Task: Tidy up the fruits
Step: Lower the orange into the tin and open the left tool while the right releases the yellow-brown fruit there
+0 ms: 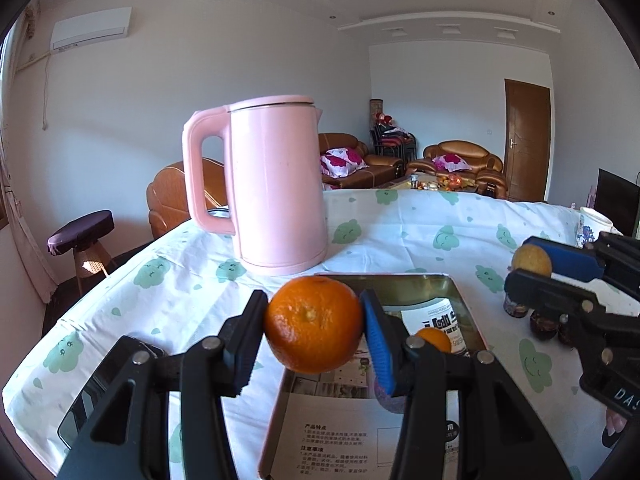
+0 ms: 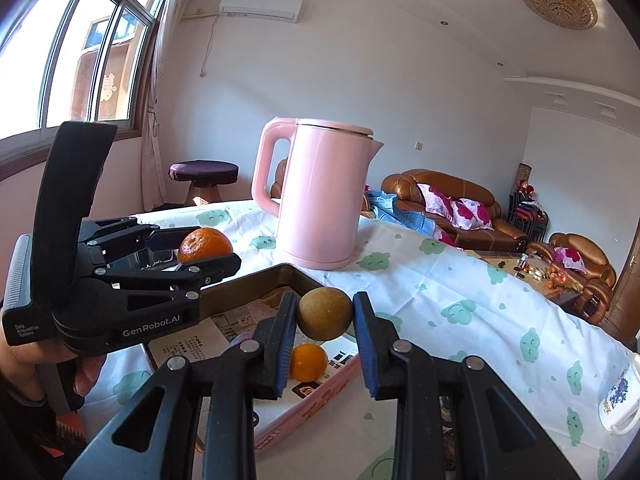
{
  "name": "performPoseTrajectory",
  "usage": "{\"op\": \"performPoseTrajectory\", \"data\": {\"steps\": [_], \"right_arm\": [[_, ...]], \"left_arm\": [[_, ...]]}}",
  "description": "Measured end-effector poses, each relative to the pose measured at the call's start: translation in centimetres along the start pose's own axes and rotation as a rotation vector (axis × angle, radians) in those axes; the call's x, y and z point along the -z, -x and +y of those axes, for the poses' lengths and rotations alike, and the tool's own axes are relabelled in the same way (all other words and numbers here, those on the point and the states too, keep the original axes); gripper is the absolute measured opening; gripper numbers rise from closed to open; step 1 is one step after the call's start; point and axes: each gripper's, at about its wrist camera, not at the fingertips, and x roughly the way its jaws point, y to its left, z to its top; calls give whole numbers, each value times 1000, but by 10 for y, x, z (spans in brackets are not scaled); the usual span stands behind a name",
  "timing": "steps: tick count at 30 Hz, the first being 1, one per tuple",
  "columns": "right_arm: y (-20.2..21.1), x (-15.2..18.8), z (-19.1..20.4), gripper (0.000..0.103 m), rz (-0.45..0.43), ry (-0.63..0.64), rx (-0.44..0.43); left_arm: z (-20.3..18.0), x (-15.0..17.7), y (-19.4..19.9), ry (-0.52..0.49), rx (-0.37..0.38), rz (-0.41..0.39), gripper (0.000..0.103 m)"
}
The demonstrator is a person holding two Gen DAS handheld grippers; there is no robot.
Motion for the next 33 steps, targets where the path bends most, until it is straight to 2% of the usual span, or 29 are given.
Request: {"op": "performPoseTrajectory", "data": {"steps": [14, 33], "right_arm": [[-19, 16, 28, 30, 88, 37, -66], [-35, 30, 29, 30, 224, 31, -100]], "left_arm": [[5, 8, -12, -2, 35, 70, 49], [-7, 19, -26, -64, 44, 155, 49]]}}
